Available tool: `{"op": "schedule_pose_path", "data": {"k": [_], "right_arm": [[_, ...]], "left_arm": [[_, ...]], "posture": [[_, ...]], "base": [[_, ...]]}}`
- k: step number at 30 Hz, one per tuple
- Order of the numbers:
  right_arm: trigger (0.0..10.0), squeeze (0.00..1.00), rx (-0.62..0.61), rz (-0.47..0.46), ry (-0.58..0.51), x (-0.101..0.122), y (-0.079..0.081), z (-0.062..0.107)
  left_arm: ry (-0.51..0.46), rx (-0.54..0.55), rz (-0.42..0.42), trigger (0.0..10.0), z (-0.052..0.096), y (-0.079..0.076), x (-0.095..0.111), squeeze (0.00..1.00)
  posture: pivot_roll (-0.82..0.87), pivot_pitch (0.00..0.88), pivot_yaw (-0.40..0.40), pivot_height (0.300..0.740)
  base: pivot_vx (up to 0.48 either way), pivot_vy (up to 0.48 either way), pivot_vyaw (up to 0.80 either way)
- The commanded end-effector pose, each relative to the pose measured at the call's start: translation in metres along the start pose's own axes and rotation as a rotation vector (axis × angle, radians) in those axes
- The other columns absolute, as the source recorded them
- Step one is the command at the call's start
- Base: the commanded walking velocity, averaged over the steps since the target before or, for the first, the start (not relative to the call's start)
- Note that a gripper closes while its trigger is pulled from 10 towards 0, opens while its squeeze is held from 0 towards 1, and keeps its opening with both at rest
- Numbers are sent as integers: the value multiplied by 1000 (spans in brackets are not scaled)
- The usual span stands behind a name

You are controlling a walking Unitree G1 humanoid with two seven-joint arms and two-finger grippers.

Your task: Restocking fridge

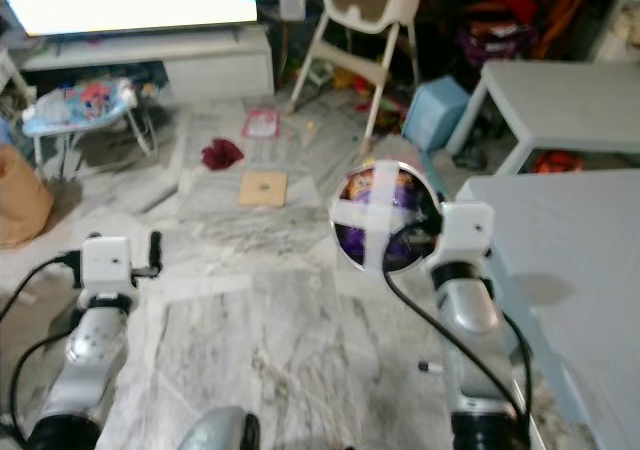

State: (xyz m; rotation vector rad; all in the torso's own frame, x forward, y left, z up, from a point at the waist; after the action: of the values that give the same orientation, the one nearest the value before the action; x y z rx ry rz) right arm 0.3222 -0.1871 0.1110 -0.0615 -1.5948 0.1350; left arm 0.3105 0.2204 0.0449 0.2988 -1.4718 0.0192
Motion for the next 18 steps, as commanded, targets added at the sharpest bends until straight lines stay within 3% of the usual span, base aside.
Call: {"op": "schedule_pose_path", "data": {"k": [1,5,8,12,15,18], "right_arm": [[10000,0,-1,6,9,-2,-4,-2],[10000,0,18,37,2,-1,-5,-4],[10000,0,-28,26,-9,0,-13,-4],[10000,0,-135,-57,-2,-6,-13,5],[10000,0,-152,-41,-31,2,-6,14],[10000,0,-224,-60,-38,2,-16,22]], "left_arm": [[19,-36,37,10000,-3,-11,5,0],[-19,-49,10,10000,-4,-7,13,0],[-21,-45,0,10000,-1,4,11,0],[-5,-79,7,10000,13,7,4,0],[-13,-98,-12,10000,23,10,3,0],[-70,-92,-25,10000,32,10,11,0]], "posture": [[-2,0,66,740],[6,0,64,740],[11,0,50,740],[0,0,37,740],[-18,0,28,740],[-18,0,25,740]], "base": [[0,0,800],[0,0,800],[0,0,800],[0,0,800],[0,0,650],[0,0,0]]}}
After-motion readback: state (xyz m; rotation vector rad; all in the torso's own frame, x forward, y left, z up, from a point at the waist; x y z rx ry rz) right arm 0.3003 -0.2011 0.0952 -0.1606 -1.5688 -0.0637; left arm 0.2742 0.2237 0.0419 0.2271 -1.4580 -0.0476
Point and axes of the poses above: a point about 5 cm out from each wrist's last joint towards the gripper, its own z axis pointing back from the gripper into the wrist, its own x axis along the axis of the wrist's last joint, y = z × x, the point moved 5 cm from there along -z, pointing out of the wrist towards the gripper, and after that the axes turned 2 degrees about z, right-handed, at the moved point
